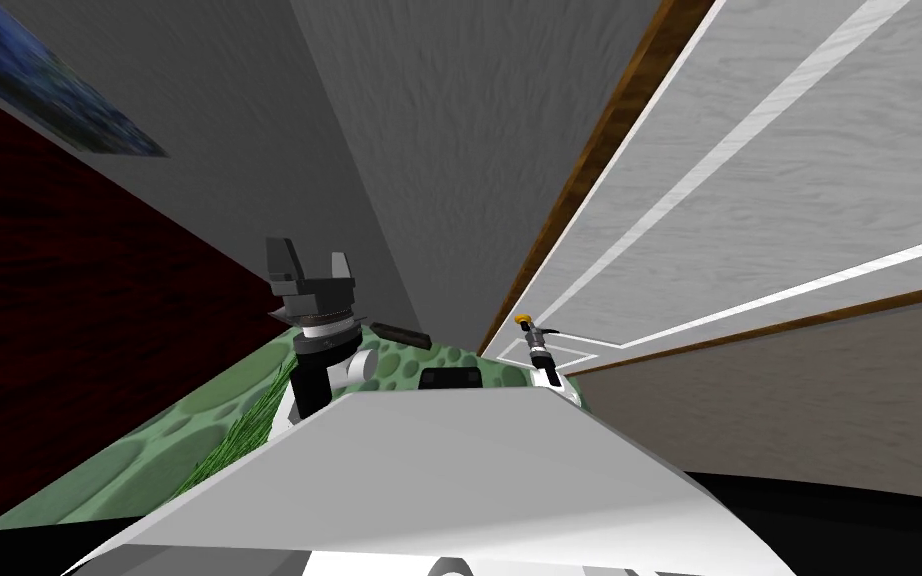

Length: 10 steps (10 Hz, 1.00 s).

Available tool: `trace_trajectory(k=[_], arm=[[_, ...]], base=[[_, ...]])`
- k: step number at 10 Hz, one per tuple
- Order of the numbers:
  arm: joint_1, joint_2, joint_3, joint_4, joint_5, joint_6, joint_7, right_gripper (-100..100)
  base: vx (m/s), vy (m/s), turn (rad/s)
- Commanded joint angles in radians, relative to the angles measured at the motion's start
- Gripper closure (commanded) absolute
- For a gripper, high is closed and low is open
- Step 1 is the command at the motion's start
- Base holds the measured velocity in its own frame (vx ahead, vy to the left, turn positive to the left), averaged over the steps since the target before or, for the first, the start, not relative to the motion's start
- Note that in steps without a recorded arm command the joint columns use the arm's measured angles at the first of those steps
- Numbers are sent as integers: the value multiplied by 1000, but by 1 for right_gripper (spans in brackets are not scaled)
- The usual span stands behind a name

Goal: Pull the door open

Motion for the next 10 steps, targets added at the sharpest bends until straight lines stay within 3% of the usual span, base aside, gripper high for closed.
trace_trajectory(k=[1, 10], arm=[[0, -1, 0, -1, 0, -2, 1, 100], [82, -74, 63, -15, 21, -93, -88, 100]], base=[[0, 0, 0], [-185, -43, 122]])
